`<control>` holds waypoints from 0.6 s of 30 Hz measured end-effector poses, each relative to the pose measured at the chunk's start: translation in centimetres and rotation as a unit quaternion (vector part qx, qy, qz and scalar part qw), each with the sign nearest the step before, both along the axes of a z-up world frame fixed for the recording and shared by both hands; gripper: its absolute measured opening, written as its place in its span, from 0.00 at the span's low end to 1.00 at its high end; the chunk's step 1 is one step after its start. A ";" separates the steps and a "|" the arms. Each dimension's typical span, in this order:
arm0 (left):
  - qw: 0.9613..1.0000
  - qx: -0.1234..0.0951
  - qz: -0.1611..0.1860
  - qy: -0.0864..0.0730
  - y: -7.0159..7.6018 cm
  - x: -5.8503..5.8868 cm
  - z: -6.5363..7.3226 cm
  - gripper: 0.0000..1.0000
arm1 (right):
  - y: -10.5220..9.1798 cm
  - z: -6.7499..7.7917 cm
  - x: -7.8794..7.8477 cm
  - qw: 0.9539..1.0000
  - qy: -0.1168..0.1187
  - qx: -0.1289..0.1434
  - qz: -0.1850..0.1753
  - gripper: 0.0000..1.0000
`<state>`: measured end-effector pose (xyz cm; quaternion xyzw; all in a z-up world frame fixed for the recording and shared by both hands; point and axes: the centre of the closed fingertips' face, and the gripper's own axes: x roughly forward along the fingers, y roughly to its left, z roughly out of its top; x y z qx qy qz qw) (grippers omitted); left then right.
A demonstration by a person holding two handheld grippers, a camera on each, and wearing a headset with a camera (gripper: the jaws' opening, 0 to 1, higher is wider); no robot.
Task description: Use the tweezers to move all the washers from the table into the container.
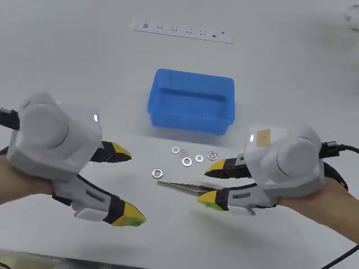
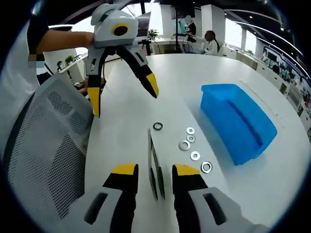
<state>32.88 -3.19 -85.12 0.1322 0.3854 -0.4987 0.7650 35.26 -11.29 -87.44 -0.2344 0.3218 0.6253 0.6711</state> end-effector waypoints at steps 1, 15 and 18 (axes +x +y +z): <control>1.000 -0.002 0.002 0.001 -0.1 0.1 0.0 0.73 | 0.0 -0.1 -0.1 1.000 0.002 0.000 0.002 0.28; 0.999 -0.012 -0.032 0.007 -2.7 1.5 -0.9 0.69 | 0.0 -1.3 0.0 0.999 -0.004 -0.032 0.029 0.18; 0.999 -0.011 -0.036 0.010 -2.6 1.6 -1.1 0.69 | 0.0 -1.6 -0.1 0.998 -0.011 -0.041 0.038 0.17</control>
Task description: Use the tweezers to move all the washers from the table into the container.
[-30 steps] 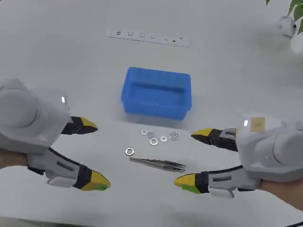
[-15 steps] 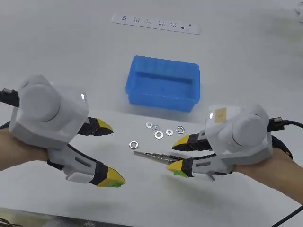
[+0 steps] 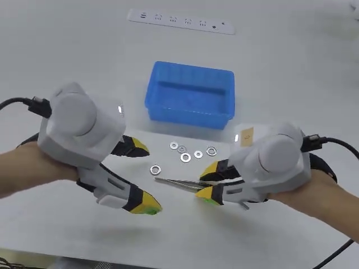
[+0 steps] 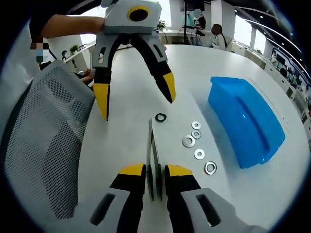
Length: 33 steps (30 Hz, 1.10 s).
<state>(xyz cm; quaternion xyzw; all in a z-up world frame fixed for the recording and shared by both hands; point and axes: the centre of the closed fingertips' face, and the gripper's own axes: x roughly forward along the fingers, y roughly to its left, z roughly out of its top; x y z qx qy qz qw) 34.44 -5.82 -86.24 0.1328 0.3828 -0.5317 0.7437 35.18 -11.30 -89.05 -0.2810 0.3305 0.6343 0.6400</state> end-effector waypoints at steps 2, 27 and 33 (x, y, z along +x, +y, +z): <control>1.000 0.002 -0.009 -0.007 -0.2 0.1 -0.1 0.66 | 0.1 0.0 0.0 1.000 -0.007 0.000 0.004 0.16; 0.996 0.009 -0.079 -0.035 -1.4 1.1 -1.2 0.30 | 1.0 2.2 0.2 0.996 -0.059 0.064 0.034 0.08; 0.992 0.021 -0.115 -0.039 -2.1 0.6 -1.9 0.25 | 0.8 2.2 0.2 0.996 -0.059 0.061 0.034 0.08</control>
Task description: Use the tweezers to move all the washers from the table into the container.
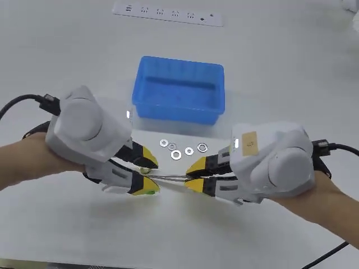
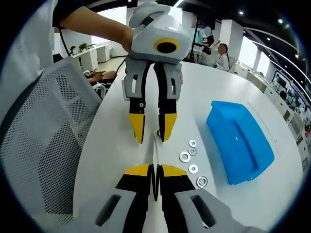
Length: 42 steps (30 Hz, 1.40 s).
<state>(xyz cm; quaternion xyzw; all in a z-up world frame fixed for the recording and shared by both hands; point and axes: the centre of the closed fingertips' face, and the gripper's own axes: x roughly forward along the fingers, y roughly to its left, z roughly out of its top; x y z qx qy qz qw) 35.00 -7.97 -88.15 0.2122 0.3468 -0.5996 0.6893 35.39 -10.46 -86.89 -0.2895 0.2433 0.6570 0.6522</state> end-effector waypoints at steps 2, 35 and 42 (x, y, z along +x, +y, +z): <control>1.000 0.009 -0.004 0.001 0.1 -0.1 -0.2 0.22 | -0.1 0.1 0.1 1.000 0.001 0.001 -0.001 0.08; 0.995 -0.014 -0.034 -0.090 0.8 -0.6 6.1 0.05 | 0.3 0.2 -0.2 1.000 -0.011 0.014 0.000 0.08; 0.994 -0.012 -0.037 -0.098 0.8 -1.1 6.6 0.05 | 0.8 0.5 -0.6 0.999 -0.010 0.037 -0.001 0.08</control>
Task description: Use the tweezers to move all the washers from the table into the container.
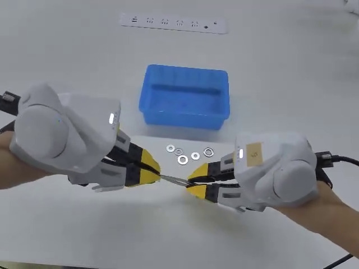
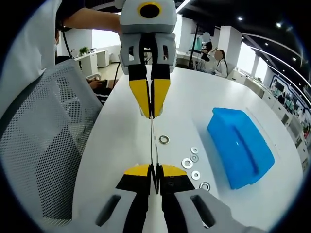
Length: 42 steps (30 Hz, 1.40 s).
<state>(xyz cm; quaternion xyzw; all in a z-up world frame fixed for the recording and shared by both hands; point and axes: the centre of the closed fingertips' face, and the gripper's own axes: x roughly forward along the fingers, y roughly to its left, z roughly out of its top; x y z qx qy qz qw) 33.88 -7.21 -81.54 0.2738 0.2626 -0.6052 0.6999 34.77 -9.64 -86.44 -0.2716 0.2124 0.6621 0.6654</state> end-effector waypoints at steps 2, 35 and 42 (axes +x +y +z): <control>1.000 -0.009 0.004 -0.004 -0.3 0.1 0.7 0.05 | 0.0 0.3 0.0 1.000 0.003 0.013 -0.003 0.08; 0.993 -0.121 -0.001 -0.013 -7.5 1.0 3.5 0.05 | -2.2 1.3 0.5 0.998 0.015 0.058 -0.024 0.09; 0.992 -0.127 -0.008 -0.012 -7.9 1.3 3.5 0.05 | -2.2 1.3 0.7 0.998 0.013 0.054 -0.026 0.11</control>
